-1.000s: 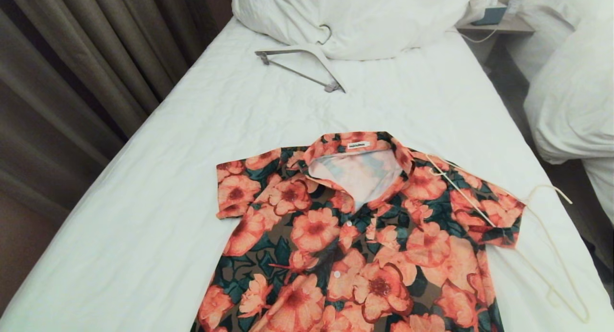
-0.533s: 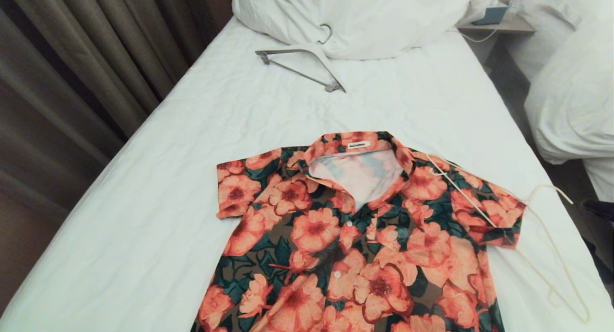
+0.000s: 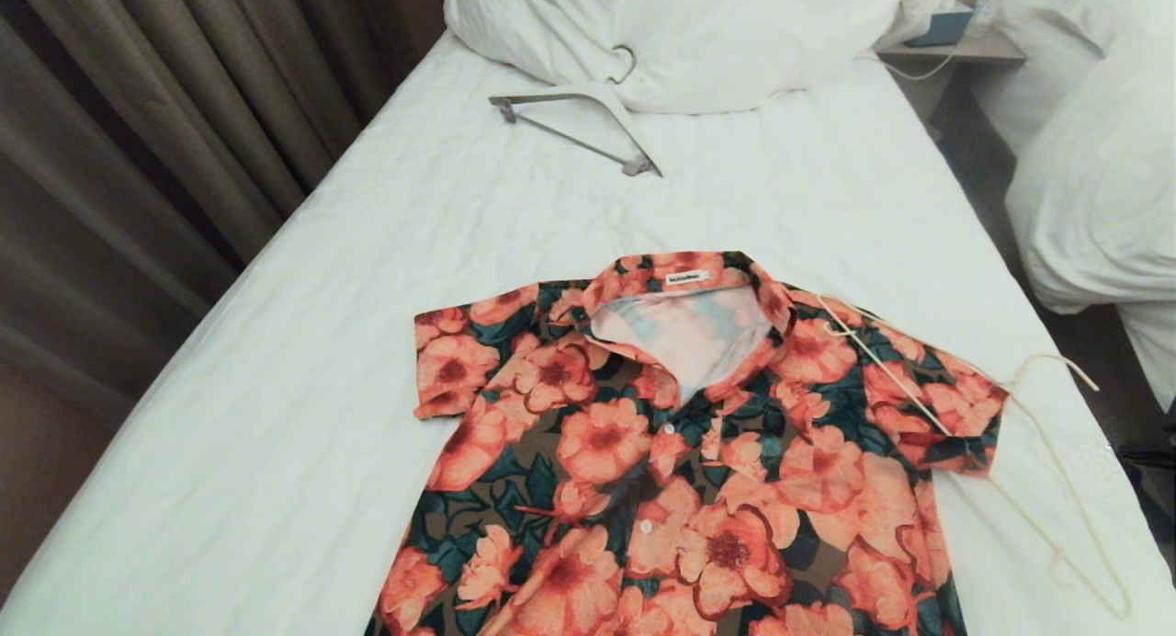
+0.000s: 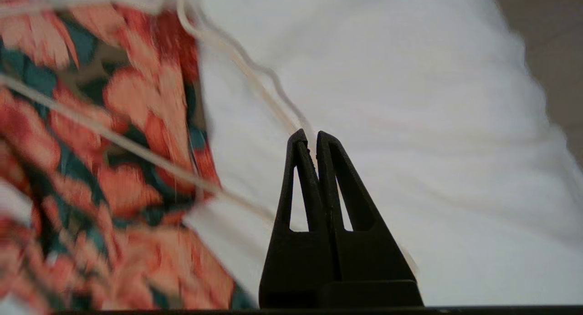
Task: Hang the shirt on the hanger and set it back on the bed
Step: Lift the shirt and hanger
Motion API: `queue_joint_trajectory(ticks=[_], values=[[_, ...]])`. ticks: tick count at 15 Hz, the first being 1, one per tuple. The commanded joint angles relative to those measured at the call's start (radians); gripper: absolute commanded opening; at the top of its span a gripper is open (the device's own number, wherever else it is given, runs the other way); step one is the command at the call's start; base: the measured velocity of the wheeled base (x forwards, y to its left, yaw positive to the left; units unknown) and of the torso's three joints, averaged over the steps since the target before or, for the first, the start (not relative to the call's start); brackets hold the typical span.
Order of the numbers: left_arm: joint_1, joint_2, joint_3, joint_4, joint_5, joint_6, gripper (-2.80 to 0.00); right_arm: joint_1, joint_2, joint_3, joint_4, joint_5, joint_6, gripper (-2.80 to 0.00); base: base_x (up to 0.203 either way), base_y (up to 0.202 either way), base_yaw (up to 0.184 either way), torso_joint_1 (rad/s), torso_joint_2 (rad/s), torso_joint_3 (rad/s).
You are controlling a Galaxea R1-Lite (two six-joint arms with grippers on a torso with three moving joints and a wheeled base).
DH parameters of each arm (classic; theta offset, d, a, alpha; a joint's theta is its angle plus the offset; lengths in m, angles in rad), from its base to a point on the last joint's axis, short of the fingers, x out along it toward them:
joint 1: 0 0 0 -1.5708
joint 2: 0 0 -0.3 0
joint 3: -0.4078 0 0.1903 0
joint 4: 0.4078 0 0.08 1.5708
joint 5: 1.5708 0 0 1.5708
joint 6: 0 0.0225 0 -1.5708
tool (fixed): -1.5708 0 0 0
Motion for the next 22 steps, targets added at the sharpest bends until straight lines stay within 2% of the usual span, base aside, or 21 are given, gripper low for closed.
queue_joint_trajectory(ticks=[1,3,5,6,9,11,13,15,17,22], values=[[0.0,0.001,0.0,0.0,0.0,0.0,-2.8,-0.05,0.027,-0.036,0.091,0.081,-0.05,-2.8,0.0,0.0,0.0,0.0,0.0,0.0],[0.0,0.001,0.0,0.0,0.0,0.0,-2.8,-0.057,0.041,-0.037,0.117,0.134,-0.101,-2.8,0.0,0.0,0.0,0.0,0.0,0.0],[0.0,0.001,0.0,0.0,0.0,0.0,-2.8,-0.058,0.063,-0.037,0.116,0.149,-0.159,-2.8,0.0,0.0,0.0,0.0,0.0,0.0],[0.0,0.001,0.0,-0.001,0.0,0.0,-2.8,-0.058,0.074,-0.037,0.115,0.157,-0.2,0.0,0.0,0.0,0.0,0.0,0.0,0.0],[0.0,0.001,0.0,0.0,0.0,0.0,-2.8,-0.055,0.099,-0.043,0.106,0.186,-0.234,0.0,0.0,0.0,0.0,0.0,0.0,0.0],[0.0,0.001,0.0,0.0,0.0,0.0,-2.8,-0.066,0.123,-0.042,0.108,0.23,-0.294,0.0,0.0,0.0,0.0,0.0,0.0,0.0],[0.0,0.001,0.0,-0.001,0.0,0.0,-2.8,-0.084,0.157,-0.044,0.107,0.305,-0.329,0.0,0.0,0.0,0.0,0.0,0.0,0.0],[0.0,0.001,0.0,0.0,-0.001,0.0,-2.8,-0.108,0.211,-0.063,0.106,0.427,-0.388,0.0,0.0,0.0,0.0,0.0,0.0,0.0],[0.0,0.001,0.0,0.0,0.0,0.0,-2.8,-0.12,0.249,-0.098,0.106,0.524,-0.408,0.0,0.0,0.0,0.0,0.0,0.0,0.0],[0.0,0.001,0.0,0.0,0.0,0.0,-2.8,-0.112,0.343,-0.112,0.026,0.676,-0.448,0.0,0.0,0.0,0.0,0.0,0.0,0.0]])
